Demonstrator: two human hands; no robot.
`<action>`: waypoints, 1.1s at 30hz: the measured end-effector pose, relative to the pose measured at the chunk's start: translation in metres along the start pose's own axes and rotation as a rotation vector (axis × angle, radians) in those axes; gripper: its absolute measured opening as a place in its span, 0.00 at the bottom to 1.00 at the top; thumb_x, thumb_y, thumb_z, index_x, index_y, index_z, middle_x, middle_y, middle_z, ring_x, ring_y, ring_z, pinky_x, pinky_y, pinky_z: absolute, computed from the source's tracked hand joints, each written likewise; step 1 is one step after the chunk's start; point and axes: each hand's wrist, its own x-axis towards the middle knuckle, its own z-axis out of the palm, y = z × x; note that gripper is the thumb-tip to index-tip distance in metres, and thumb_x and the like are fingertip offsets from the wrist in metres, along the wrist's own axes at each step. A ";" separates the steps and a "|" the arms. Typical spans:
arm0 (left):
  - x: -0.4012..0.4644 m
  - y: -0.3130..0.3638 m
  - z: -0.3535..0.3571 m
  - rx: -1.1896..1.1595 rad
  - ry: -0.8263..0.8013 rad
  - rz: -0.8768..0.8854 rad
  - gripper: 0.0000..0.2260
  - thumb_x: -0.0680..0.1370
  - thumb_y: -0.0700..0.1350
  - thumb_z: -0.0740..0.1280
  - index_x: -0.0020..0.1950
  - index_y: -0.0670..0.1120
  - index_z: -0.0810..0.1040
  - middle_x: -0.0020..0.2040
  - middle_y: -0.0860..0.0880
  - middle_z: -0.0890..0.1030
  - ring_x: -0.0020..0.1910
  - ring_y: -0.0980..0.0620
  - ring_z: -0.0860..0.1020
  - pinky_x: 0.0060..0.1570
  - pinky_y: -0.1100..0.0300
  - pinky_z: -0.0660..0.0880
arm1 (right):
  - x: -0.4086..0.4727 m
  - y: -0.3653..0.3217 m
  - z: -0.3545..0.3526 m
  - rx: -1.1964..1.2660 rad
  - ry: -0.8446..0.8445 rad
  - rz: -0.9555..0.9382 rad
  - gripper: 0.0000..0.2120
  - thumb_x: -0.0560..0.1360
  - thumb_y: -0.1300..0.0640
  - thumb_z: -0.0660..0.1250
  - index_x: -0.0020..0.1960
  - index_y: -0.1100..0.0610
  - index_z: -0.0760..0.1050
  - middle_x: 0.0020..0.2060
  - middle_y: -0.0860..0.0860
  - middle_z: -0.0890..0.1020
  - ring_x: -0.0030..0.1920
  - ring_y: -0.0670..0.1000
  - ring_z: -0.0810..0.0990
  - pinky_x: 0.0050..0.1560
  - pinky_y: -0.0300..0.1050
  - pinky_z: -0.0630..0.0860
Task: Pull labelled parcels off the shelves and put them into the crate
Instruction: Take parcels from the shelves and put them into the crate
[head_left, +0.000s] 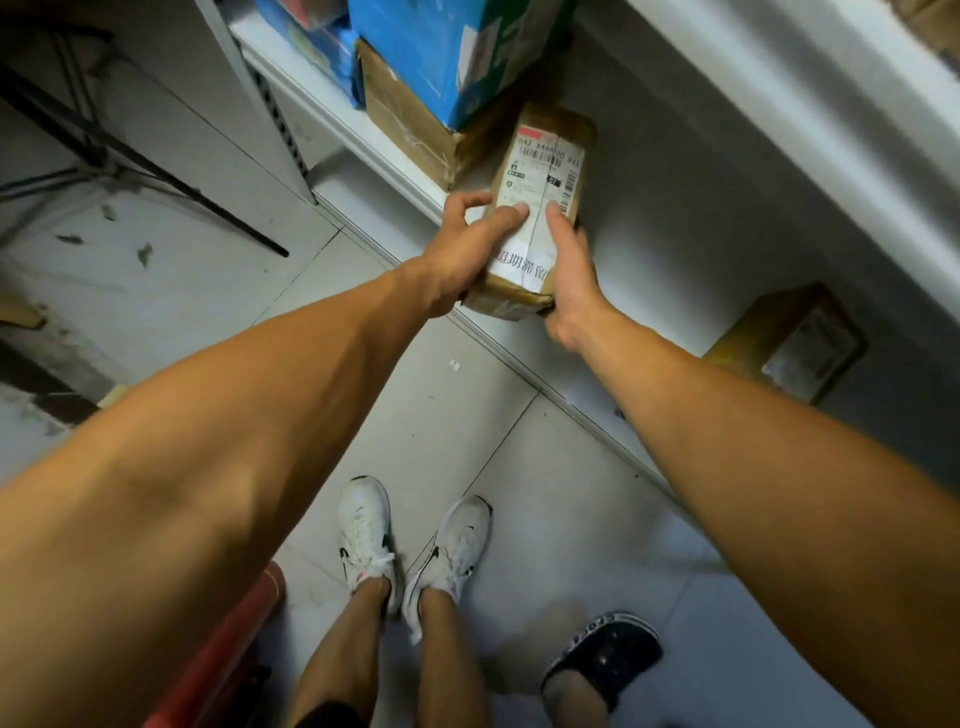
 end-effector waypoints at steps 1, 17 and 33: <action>0.000 0.001 -0.001 0.003 -0.002 0.005 0.23 0.79 0.56 0.68 0.70 0.55 0.64 0.45 0.52 0.85 0.36 0.60 0.84 0.30 0.64 0.77 | 0.000 0.001 0.001 0.041 -0.007 0.012 0.22 0.80 0.45 0.67 0.71 0.49 0.69 0.54 0.55 0.86 0.53 0.59 0.86 0.56 0.63 0.81; -0.062 -0.041 -0.029 0.083 -0.187 -0.104 0.25 0.79 0.54 0.68 0.75 0.60 0.65 0.56 0.48 0.83 0.56 0.44 0.82 0.54 0.39 0.80 | -0.064 0.039 -0.031 -0.051 -0.102 0.154 0.51 0.60 0.34 0.80 0.77 0.46 0.64 0.60 0.53 0.84 0.57 0.58 0.85 0.60 0.63 0.79; -0.125 -0.098 0.001 0.464 -0.535 -0.296 0.41 0.72 0.64 0.69 0.79 0.63 0.51 0.62 0.46 0.80 0.59 0.43 0.80 0.54 0.39 0.80 | -0.186 0.135 -0.095 0.141 -0.001 0.298 0.29 0.65 0.42 0.75 0.66 0.39 0.76 0.57 0.52 0.85 0.61 0.59 0.82 0.58 0.63 0.79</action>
